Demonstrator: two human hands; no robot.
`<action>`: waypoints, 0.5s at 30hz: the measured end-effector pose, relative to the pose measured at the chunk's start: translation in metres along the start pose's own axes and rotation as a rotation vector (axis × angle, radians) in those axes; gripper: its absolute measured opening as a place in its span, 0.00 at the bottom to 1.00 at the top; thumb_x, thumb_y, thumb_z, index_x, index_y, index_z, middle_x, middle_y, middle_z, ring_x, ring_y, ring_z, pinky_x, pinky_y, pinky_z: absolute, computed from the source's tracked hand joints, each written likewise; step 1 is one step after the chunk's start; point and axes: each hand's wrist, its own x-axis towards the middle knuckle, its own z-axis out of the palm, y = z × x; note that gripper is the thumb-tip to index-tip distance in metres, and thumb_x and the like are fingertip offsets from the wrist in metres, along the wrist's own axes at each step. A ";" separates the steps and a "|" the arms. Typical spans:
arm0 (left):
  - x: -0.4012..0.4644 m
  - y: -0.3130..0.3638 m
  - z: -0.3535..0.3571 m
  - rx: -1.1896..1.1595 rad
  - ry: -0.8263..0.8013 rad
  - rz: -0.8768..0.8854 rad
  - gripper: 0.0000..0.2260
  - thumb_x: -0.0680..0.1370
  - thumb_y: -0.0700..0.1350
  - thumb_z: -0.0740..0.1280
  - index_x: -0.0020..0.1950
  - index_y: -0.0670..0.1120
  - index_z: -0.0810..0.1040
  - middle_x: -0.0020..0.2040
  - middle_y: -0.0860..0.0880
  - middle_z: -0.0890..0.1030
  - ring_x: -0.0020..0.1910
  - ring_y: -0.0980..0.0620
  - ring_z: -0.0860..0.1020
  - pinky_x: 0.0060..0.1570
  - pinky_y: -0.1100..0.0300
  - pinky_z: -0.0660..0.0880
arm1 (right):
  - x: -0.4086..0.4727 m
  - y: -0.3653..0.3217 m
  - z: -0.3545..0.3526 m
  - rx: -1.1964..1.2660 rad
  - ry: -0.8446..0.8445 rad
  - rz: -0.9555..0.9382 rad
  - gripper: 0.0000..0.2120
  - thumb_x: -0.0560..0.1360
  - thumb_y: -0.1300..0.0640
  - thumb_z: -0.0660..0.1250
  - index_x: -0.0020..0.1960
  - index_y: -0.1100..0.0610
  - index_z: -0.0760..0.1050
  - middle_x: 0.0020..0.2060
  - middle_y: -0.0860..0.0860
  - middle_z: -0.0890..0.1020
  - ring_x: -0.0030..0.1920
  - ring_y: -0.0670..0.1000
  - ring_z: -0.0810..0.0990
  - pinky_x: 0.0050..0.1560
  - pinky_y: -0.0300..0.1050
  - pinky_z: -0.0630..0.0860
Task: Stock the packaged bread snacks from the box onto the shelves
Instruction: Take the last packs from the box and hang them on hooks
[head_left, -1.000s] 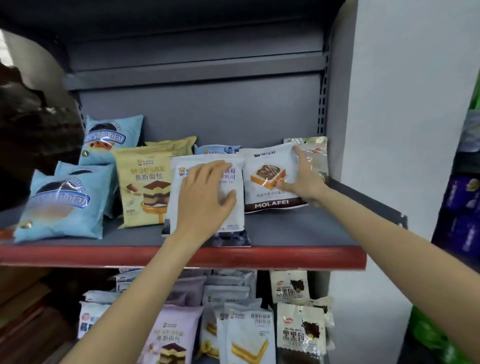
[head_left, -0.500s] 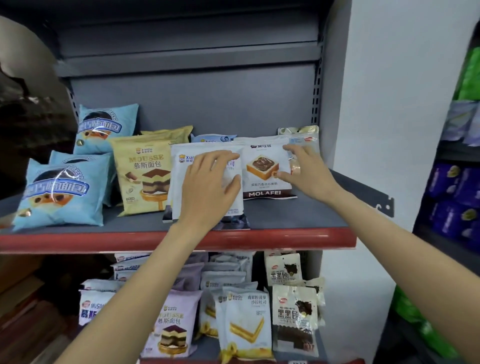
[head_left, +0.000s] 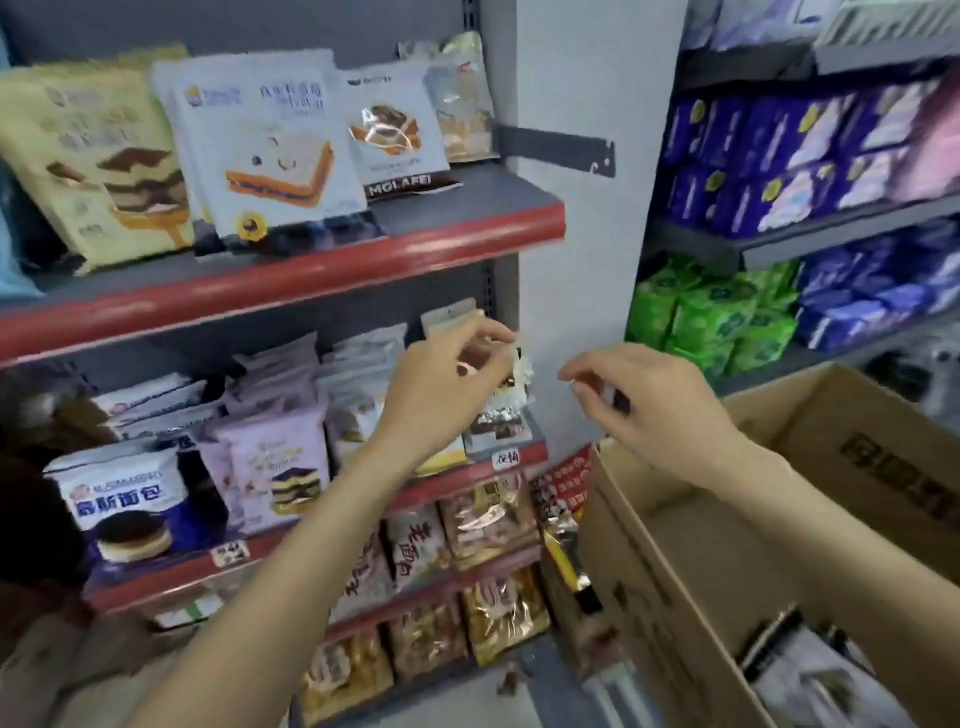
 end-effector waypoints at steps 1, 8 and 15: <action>-0.013 -0.005 0.015 -0.004 -0.132 -0.050 0.05 0.77 0.48 0.66 0.49 0.58 0.77 0.43 0.57 0.82 0.40 0.64 0.77 0.38 0.67 0.71 | -0.025 0.005 -0.001 -0.032 -0.138 0.075 0.08 0.77 0.57 0.65 0.55 0.55 0.79 0.43 0.49 0.82 0.43 0.53 0.81 0.39 0.49 0.78; -0.099 0.007 0.116 -0.222 -0.469 -0.108 0.10 0.77 0.42 0.67 0.52 0.56 0.77 0.47 0.61 0.81 0.47 0.68 0.77 0.47 0.75 0.71 | -0.188 0.071 -0.026 -0.192 -0.741 0.531 0.13 0.78 0.49 0.61 0.62 0.46 0.73 0.55 0.47 0.78 0.53 0.51 0.79 0.47 0.44 0.74; -0.087 0.044 0.243 -0.008 -0.869 0.145 0.12 0.77 0.48 0.66 0.60 0.54 0.75 0.56 0.57 0.78 0.56 0.60 0.75 0.53 0.66 0.70 | -0.294 0.154 -0.063 -0.289 -0.966 0.766 0.15 0.77 0.50 0.63 0.63 0.51 0.73 0.58 0.52 0.76 0.56 0.52 0.76 0.52 0.48 0.74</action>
